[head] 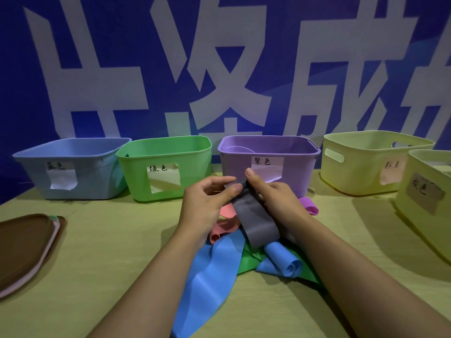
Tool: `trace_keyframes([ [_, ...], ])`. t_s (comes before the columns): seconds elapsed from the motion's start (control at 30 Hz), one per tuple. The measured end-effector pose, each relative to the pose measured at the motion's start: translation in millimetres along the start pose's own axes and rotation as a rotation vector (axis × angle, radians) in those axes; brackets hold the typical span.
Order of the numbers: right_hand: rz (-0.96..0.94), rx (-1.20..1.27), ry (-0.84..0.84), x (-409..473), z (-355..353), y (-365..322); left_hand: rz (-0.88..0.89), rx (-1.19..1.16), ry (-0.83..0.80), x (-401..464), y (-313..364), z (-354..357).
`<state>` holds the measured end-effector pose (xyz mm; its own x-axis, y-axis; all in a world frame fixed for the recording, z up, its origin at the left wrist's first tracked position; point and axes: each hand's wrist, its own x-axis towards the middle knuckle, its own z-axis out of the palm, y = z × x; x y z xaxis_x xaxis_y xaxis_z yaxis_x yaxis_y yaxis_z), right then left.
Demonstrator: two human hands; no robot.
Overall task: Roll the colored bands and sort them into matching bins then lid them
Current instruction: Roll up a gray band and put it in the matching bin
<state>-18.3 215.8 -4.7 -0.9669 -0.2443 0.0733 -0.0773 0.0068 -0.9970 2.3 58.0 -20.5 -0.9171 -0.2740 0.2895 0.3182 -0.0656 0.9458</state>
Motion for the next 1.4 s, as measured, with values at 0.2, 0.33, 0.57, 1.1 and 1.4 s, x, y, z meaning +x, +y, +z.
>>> trace_keyframes([
  [0.2,-0.029,0.025,0.004,1,1,3,0.023,0.03,-0.044,-2,1,1],
  [0.33,-0.063,0.071,-0.018,2,3,4,0.019,0.014,-0.044,-2,1,0],
  [0.57,-0.093,0.113,-0.06,6,0,7,-0.078,-0.178,-0.11,-1,3,1],
  [1.1,-0.095,0.171,-0.162,6,0,5,-0.016,0.129,0.029,-2,4,0],
  [1.4,-0.006,0.088,-0.088,7,-6,-1,0.127,0.178,-0.012,-5,1,5],
])
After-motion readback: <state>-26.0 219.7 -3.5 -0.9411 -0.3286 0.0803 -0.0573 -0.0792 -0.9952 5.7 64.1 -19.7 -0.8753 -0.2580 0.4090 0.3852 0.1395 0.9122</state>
